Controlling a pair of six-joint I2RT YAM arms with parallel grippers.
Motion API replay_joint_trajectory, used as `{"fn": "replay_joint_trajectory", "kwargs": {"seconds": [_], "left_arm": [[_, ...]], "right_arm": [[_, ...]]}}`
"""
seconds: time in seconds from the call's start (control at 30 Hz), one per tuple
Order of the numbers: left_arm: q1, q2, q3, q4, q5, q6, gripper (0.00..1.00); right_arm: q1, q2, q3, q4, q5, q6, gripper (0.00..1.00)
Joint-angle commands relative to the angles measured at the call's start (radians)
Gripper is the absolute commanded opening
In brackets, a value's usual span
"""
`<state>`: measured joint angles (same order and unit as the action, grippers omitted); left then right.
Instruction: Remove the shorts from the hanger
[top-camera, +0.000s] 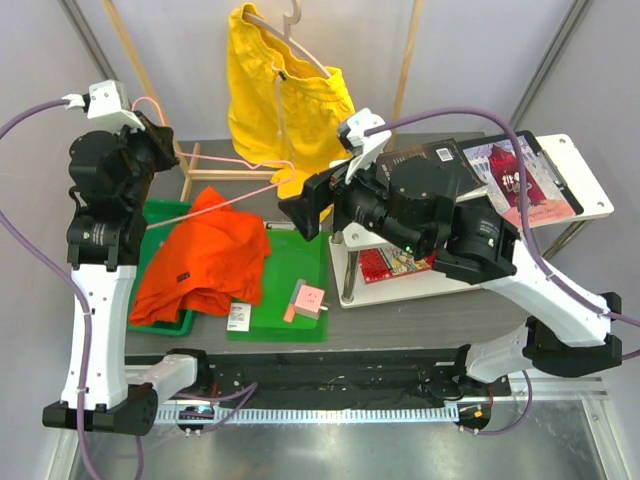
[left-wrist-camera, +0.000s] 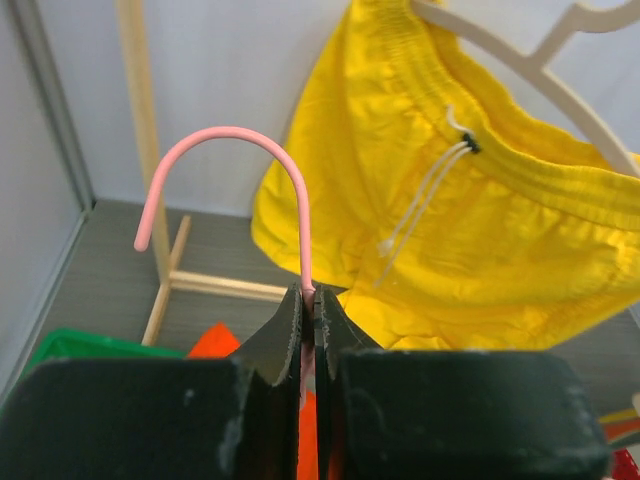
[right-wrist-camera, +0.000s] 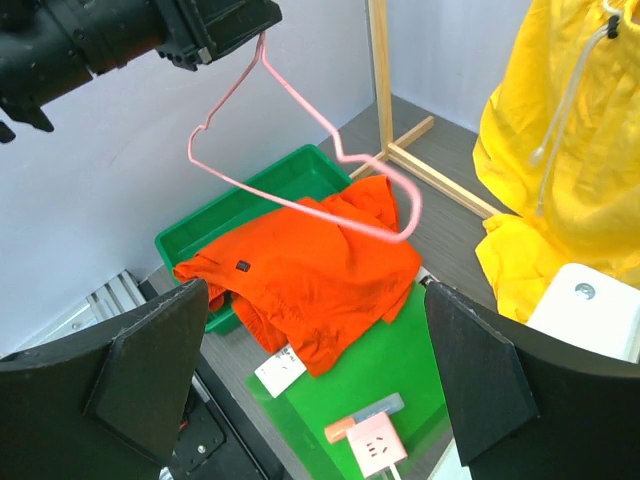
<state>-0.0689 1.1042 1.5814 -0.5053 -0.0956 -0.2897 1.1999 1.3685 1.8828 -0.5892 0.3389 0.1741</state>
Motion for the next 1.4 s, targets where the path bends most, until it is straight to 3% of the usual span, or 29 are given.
{"fn": "replay_joint_trajectory", "kwargs": {"seconds": [0.0,0.13,0.23,0.37,0.53,0.7,0.77,0.87,0.9,0.93,0.97,1.07,1.2,1.37], "left_arm": [[0.004,-0.047,-0.015,0.142,0.21,0.079,0.0],[0.004,-0.089,-0.084,0.178,0.316,0.099,0.0],[0.004,-0.107,-0.118,0.202,0.387,0.112,0.0],[0.004,-0.104,-0.135,0.22,0.441,0.106,0.0],[0.004,-0.089,-0.136,0.277,0.53,0.067,0.0],[0.006,-0.073,-0.11,0.281,0.505,0.061,0.0],[0.004,-0.069,-0.106,0.289,0.546,0.044,0.0],[0.004,-0.055,-0.1,0.295,0.576,-0.006,0.0],[0.004,-0.053,-0.1,0.289,0.551,-0.02,0.0],[0.004,-0.05,-0.092,0.249,0.527,-0.038,0.01],[0.004,-0.052,-0.084,0.22,0.499,-0.046,0.18],[0.004,-0.063,-0.061,0.088,0.354,-0.088,0.56],[0.004,-0.09,0.005,-0.105,0.254,-0.104,0.69],[0.004,-0.19,0.026,-0.262,0.227,-0.14,0.74]], "right_arm": [[-0.013,0.055,0.122,-0.175,0.028,-0.013,0.94],[-0.034,0.073,0.147,-0.215,-0.004,-0.03,0.93],[-0.077,0.09,0.136,-0.222,-0.116,-0.013,0.91],[-0.161,0.121,0.125,-0.218,-0.251,0.016,0.8],[-0.163,0.201,0.159,-0.185,-0.317,0.041,0.65],[-0.163,0.225,0.139,-0.137,-0.412,0.085,0.62],[-0.163,0.228,0.121,-0.11,-0.449,0.099,0.54],[-0.163,0.218,0.076,-0.043,-0.468,0.125,0.28],[-0.161,0.21,0.055,-0.012,-0.459,0.137,0.09],[-0.163,0.202,0.042,0.002,-0.446,0.137,0.01],[-0.16,0.183,0.03,0.024,-0.424,0.14,0.01],[-0.16,0.147,-0.017,0.046,-0.293,0.145,0.01],[-0.161,0.083,-0.073,0.069,-0.174,0.122,0.01],[-0.161,0.023,-0.126,0.139,-0.072,0.064,0.01]]}}
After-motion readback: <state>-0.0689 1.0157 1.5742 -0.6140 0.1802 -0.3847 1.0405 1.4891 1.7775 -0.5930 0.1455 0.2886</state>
